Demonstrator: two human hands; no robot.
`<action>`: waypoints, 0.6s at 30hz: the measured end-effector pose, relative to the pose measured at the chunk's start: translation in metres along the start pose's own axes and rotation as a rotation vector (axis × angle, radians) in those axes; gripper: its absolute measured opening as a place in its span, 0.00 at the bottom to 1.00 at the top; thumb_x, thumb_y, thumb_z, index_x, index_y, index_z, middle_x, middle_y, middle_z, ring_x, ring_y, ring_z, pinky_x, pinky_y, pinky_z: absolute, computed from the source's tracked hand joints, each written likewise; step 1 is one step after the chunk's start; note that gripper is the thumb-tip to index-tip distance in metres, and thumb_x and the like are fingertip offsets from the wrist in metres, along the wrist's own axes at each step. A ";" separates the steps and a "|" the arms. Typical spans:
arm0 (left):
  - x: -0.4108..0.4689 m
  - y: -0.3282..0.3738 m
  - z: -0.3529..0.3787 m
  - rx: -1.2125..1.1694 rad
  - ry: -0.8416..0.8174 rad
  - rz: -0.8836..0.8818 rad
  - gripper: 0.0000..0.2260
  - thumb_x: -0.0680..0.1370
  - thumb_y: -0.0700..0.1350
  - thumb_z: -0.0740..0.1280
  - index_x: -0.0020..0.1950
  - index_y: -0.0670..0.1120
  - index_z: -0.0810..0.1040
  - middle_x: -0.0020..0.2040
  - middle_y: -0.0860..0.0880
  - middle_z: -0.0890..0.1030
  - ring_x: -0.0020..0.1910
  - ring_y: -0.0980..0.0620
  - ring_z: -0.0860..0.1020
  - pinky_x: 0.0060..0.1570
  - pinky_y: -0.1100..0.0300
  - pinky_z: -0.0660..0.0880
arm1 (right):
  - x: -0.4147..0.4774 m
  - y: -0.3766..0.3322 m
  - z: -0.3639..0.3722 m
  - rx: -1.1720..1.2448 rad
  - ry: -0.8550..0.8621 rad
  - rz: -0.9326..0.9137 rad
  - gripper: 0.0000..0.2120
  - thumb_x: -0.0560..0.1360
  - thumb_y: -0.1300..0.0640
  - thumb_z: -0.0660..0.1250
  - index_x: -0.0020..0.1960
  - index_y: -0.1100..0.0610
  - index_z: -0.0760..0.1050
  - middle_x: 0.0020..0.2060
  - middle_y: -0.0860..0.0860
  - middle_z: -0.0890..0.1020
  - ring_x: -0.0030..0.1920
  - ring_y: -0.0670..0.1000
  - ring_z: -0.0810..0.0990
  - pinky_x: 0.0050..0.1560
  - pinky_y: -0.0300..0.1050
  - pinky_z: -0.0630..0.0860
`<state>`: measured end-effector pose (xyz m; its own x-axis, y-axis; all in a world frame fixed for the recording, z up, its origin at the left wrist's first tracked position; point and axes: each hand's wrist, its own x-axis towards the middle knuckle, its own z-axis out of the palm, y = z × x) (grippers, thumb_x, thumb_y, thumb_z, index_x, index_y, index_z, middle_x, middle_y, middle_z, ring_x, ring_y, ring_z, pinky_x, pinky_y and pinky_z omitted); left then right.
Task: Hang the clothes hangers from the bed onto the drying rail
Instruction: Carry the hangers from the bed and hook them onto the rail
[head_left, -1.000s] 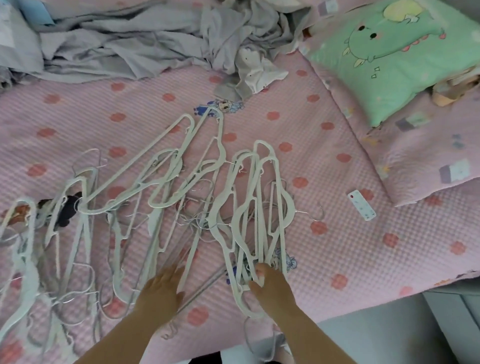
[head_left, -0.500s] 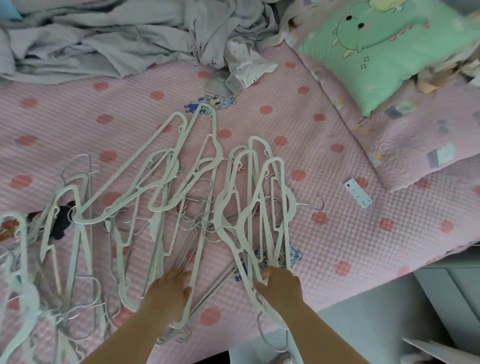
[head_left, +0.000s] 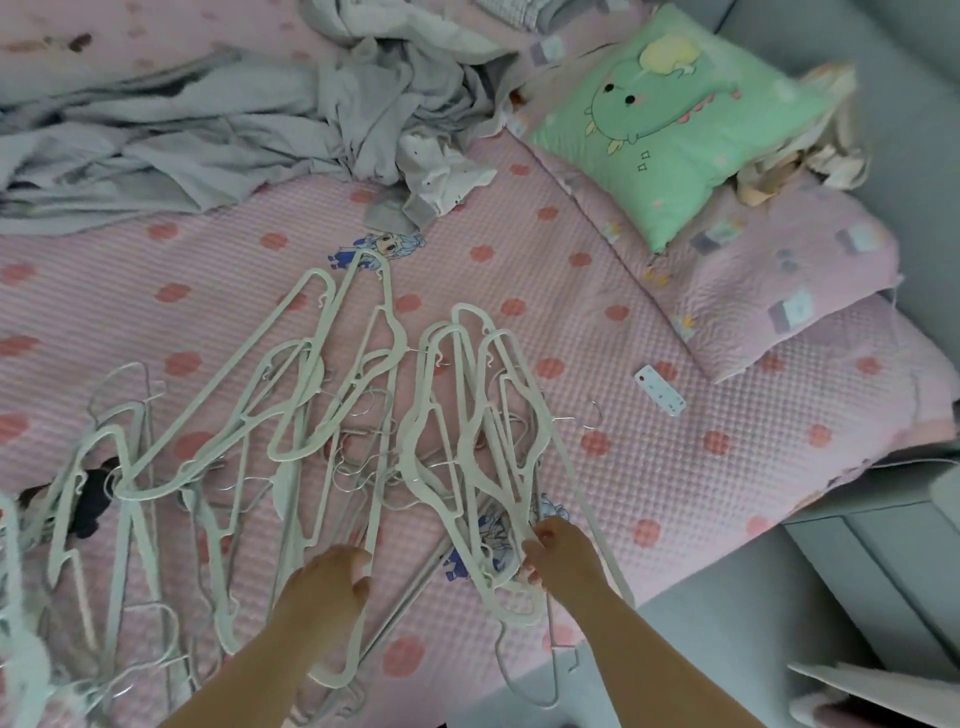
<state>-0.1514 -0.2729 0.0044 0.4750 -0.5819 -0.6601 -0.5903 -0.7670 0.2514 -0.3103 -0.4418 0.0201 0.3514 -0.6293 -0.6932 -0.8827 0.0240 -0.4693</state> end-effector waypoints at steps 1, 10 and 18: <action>0.001 0.007 -0.008 -0.017 -0.009 0.017 0.15 0.80 0.46 0.55 0.67 0.49 0.69 0.66 0.51 0.73 0.63 0.52 0.73 0.60 0.61 0.68 | -0.004 -0.001 -0.011 0.028 0.010 -0.011 0.09 0.75 0.61 0.59 0.38 0.53 0.68 0.33 0.49 0.77 0.28 0.48 0.72 0.30 0.44 0.72; -0.014 0.134 -0.084 -0.309 -0.075 0.336 0.11 0.81 0.45 0.54 0.57 0.49 0.75 0.57 0.47 0.77 0.55 0.51 0.77 0.55 0.61 0.71 | -0.081 -0.008 -0.115 0.403 0.242 -0.087 0.10 0.76 0.61 0.63 0.36 0.53 0.72 0.27 0.48 0.76 0.21 0.42 0.66 0.21 0.31 0.61; -0.101 0.330 -0.116 -0.746 -0.165 0.663 0.09 0.78 0.43 0.62 0.39 0.43 0.76 0.36 0.49 0.78 0.31 0.59 0.78 0.37 0.65 0.72 | -0.183 0.034 -0.168 0.653 0.499 -0.139 0.09 0.76 0.61 0.62 0.38 0.54 0.70 0.27 0.48 0.76 0.17 0.40 0.64 0.21 0.30 0.62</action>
<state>-0.3183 -0.4982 0.2366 0.0697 -0.9507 -0.3023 -0.1172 -0.3087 0.9439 -0.4573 -0.4564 0.2226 0.1288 -0.9265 -0.3535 -0.4291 0.2693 -0.8622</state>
